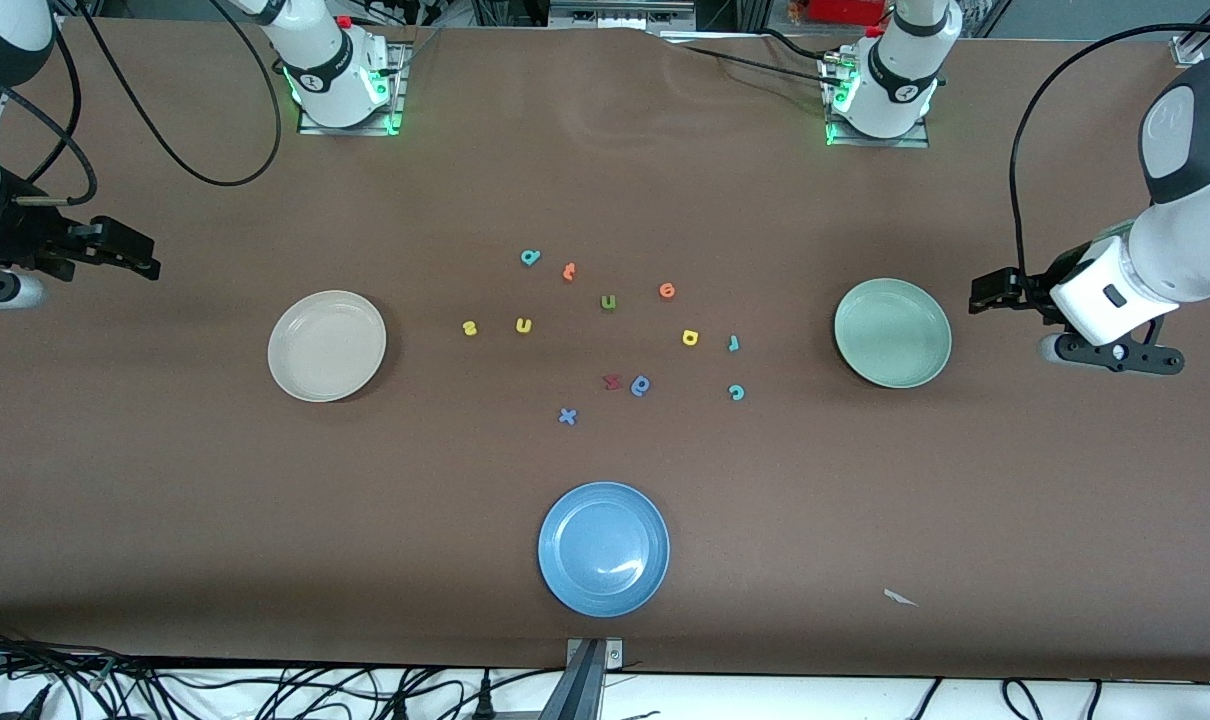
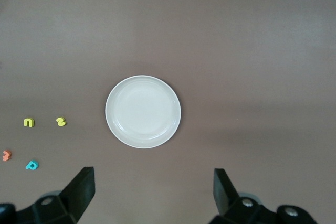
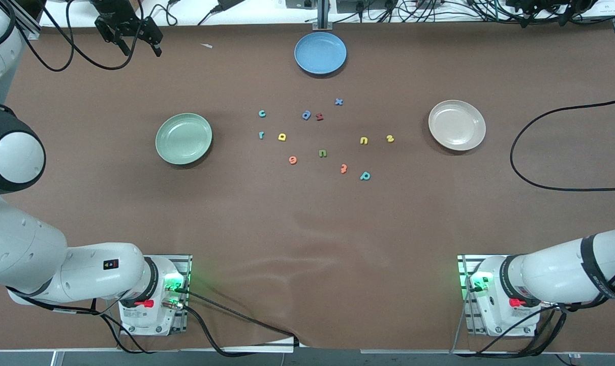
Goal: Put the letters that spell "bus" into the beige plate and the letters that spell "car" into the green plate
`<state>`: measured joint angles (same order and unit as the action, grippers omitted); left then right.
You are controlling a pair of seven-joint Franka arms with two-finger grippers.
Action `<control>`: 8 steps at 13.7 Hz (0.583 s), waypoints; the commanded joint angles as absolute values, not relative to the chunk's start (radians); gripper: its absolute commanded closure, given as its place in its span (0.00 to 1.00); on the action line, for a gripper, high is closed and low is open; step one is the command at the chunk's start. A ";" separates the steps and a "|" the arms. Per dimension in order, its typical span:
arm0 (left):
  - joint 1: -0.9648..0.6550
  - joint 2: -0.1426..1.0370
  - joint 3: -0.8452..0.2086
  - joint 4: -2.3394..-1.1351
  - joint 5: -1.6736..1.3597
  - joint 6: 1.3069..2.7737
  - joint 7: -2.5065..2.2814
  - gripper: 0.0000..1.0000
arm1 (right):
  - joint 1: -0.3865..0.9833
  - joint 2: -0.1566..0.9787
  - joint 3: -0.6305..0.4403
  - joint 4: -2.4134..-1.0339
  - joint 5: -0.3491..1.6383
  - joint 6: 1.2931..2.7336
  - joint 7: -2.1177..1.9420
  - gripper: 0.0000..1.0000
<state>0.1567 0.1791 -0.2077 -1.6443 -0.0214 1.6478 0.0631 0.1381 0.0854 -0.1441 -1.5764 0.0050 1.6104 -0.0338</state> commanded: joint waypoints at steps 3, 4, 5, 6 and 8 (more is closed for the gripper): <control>0.153 0.183 -0.207 -1.632 -0.032 1.647 0.066 0.01 | 0.130 0.060 -0.135 -1.606 0.008 1.614 -0.020 0.00; 0.153 0.184 -0.207 -1.632 -0.032 1.647 0.066 0.01 | 0.130 0.058 -0.133 -1.608 0.008 1.611 -0.020 0.00; 0.153 0.183 -0.207 -1.632 -0.032 1.647 0.066 0.01 | 0.130 0.058 -0.135 -1.608 0.008 1.608 -0.020 0.00; 0.153 0.184 -0.207 -1.632 -0.032 1.647 0.067 0.01 | 0.130 0.058 -0.137 -1.608 0.008 1.608 -0.020 0.00; 0.153 0.184 -0.207 -1.634 -0.032 1.647 0.067 0.01 | 0.130 0.057 -0.138 -1.608 0.008 1.592 -0.020 0.00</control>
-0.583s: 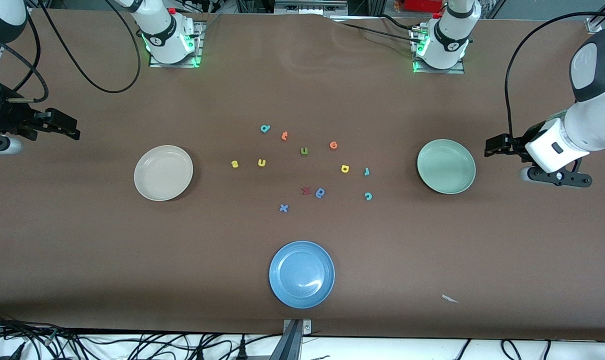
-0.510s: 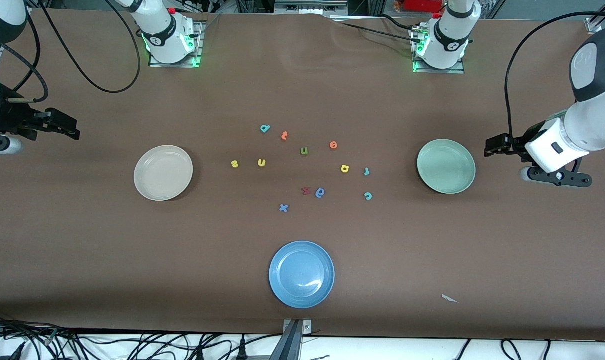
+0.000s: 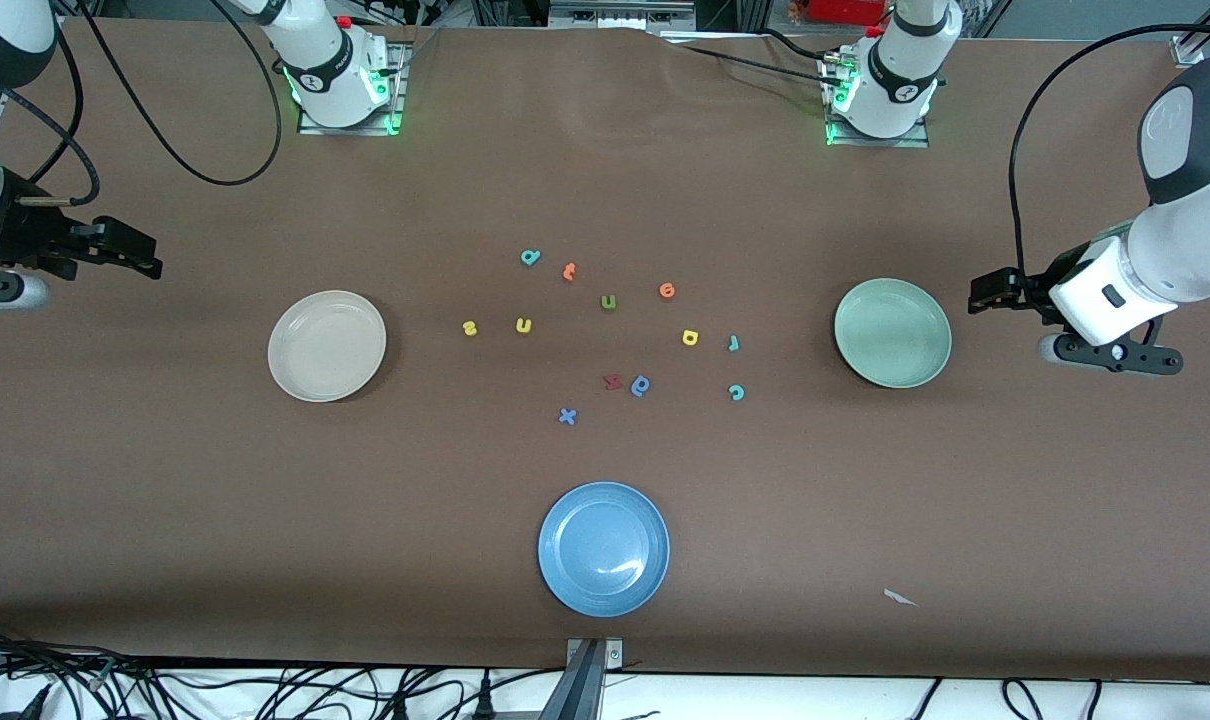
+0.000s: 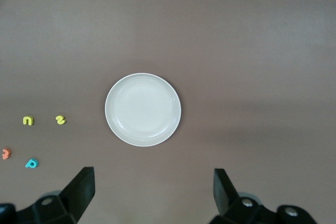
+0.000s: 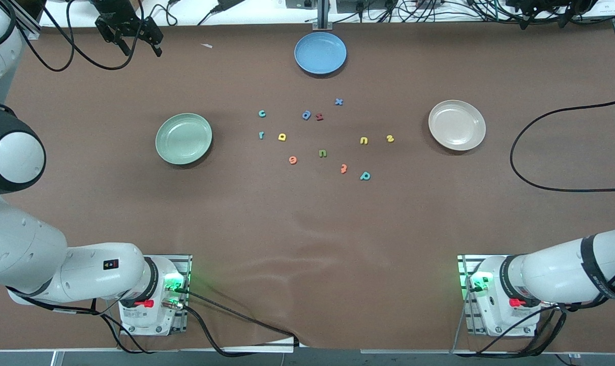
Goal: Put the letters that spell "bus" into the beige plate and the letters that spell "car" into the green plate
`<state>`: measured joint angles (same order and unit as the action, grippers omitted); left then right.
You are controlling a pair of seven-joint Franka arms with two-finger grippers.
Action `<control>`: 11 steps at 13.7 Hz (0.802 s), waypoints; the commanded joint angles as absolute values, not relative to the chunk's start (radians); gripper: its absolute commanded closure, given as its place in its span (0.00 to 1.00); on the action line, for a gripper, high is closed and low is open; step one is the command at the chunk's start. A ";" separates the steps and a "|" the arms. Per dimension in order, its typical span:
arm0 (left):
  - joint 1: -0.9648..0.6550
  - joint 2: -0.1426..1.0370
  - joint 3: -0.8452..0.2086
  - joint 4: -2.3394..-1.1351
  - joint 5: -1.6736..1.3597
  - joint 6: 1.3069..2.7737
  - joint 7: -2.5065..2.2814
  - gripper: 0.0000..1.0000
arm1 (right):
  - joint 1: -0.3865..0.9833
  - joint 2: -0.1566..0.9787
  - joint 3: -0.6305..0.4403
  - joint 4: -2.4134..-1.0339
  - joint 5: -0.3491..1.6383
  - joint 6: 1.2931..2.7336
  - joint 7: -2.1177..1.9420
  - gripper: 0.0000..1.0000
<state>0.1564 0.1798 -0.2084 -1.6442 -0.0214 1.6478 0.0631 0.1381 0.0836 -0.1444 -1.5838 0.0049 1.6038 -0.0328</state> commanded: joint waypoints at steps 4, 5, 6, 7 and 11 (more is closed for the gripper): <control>0.156 0.184 -0.206 -1.632 -0.032 1.647 0.069 0.01 | 0.130 0.058 -0.140 -1.608 0.009 1.586 -0.020 0.00; 0.156 0.184 -0.206 -1.632 -0.032 1.647 0.069 0.01 | 0.130 0.057 -0.140 -1.608 0.009 1.580 -0.020 0.00; 0.156 0.184 -0.206 -1.632 -0.032 1.647 0.069 0.01 | 0.130 0.057 -0.140 -1.606 0.009 1.580 -0.020 0.00; 0.156 0.186 -0.206 -1.632 -0.032 1.647 0.069 0.01 | 0.130 0.057 -0.141 -1.608 0.009 1.575 -0.020 0.00; 0.156 0.186 -0.207 -1.634 -0.032 1.649 0.069 0.01 | 0.129 0.057 -0.141 -1.608 0.011 1.566 -0.020 0.00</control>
